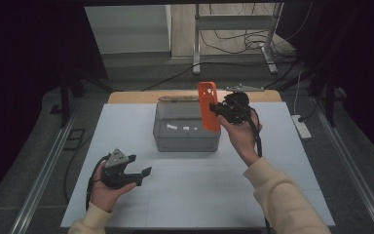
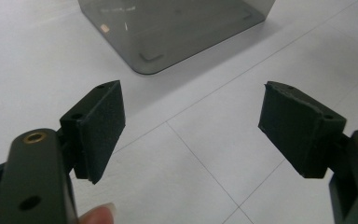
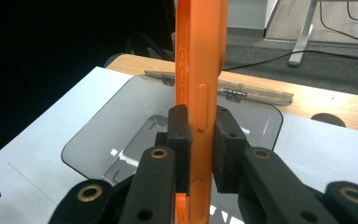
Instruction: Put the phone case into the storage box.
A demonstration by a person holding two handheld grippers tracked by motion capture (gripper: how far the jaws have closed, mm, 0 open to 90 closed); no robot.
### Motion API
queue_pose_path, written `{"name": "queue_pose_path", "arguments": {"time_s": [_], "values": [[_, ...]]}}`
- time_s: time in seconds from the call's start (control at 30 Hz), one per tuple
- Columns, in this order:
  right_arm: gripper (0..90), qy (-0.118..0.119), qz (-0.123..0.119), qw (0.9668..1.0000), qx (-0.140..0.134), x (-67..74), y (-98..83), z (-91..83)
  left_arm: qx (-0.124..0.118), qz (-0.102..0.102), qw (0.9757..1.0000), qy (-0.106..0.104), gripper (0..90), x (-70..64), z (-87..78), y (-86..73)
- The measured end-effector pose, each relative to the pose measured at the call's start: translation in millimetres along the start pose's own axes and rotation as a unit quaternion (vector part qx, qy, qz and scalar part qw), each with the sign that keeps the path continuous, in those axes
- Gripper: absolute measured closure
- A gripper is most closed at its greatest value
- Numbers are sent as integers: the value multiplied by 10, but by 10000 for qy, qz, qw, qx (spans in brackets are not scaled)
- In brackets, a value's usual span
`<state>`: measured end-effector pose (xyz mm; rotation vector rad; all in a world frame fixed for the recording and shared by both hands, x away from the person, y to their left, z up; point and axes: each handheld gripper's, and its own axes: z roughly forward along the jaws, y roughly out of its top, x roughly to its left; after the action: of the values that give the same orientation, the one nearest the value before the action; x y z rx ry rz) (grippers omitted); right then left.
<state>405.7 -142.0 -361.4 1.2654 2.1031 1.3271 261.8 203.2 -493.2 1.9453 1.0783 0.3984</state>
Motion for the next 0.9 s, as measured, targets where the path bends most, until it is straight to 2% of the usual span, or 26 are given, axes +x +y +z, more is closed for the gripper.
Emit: {"name": "queue_pose_path", "arguments": {"time_s": [0.3, 0.9], "values": [[791, -47, -35, 9999, 139, -3, 8, 60, 20, 2, 10000, -4, 224, 1, 5, 0], [791, -205, 94, 9991, 361, -93, 18, 177, 25, -11, 10000, 37, 228, 2, 10, -4]]}}
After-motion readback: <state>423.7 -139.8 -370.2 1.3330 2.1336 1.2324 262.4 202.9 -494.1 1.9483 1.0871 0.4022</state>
